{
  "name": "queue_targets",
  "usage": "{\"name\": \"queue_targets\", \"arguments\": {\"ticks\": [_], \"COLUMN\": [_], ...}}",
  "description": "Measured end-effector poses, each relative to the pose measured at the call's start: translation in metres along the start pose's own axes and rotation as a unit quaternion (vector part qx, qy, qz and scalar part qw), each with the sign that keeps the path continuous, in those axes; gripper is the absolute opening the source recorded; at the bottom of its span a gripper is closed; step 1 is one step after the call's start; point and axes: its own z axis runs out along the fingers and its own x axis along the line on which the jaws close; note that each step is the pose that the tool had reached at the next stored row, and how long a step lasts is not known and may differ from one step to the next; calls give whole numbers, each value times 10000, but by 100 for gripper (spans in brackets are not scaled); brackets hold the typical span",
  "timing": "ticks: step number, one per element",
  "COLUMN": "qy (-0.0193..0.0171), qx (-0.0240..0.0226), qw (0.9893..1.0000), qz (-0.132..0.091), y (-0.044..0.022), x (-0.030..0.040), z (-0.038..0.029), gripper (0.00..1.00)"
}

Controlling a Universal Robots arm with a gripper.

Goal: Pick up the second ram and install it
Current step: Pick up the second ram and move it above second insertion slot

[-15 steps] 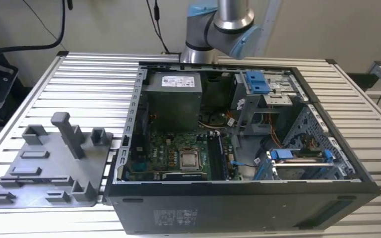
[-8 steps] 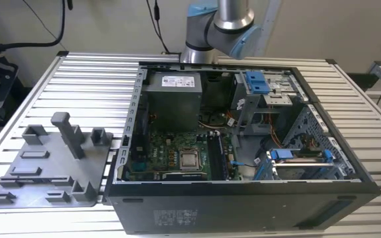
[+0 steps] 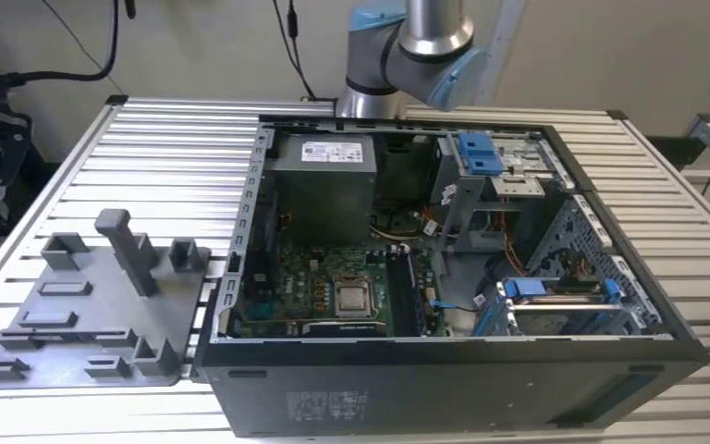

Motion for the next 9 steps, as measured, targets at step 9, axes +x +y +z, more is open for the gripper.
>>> {"name": "queue_targets", "arguments": {"ticks": [9], "qy": [38], "qx": [0], "qw": [9966], "qz": [-822], "y": [0], "x": [0], "z": [2], "gripper": [11]}}
